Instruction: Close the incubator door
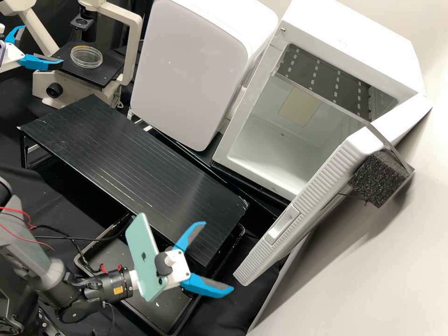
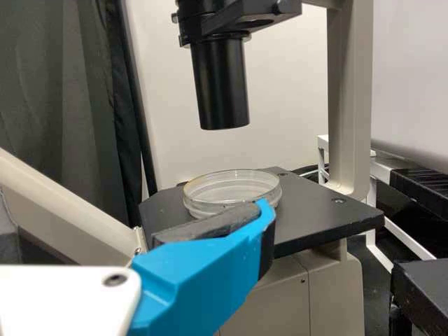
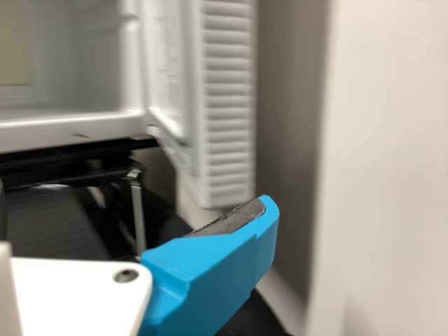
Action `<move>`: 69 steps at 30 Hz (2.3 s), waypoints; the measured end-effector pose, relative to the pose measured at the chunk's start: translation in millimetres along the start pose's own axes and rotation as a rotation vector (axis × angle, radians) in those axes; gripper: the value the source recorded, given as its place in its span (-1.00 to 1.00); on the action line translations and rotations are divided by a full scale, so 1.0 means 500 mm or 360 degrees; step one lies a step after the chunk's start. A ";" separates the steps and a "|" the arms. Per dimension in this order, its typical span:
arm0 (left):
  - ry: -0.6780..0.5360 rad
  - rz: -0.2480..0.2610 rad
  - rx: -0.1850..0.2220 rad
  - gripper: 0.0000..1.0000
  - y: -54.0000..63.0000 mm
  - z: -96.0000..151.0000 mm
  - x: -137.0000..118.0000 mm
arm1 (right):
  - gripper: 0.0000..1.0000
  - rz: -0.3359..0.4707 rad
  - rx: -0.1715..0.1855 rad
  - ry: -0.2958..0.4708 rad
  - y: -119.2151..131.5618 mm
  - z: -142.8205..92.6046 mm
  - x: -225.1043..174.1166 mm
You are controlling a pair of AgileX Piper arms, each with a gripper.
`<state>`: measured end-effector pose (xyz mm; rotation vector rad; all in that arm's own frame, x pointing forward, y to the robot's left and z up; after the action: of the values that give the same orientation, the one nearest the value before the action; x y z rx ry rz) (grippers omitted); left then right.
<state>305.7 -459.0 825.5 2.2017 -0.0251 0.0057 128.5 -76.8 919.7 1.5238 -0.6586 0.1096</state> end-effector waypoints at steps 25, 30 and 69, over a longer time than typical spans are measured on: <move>0.0000 0.0000 0.0000 1.00 0.000 0.000 0.000 | 1.00 0.0228 0.0122 -0.0022 0.044 0.003 0.045; 0.0000 0.0000 0.0000 1.00 0.000 0.000 0.000 | 1.00 0.0138 0.0216 0.0026 0.016 0.017 0.160; 0.0000 0.0000 0.0000 1.00 0.000 0.000 0.000 | 1.00 -0.0352 0.0449 0.0704 -0.044 -0.199 0.060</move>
<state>305.7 -459.0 825.5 2.2017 -0.0251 0.0057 196.1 5.0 922.6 1.7577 -0.1225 0.3713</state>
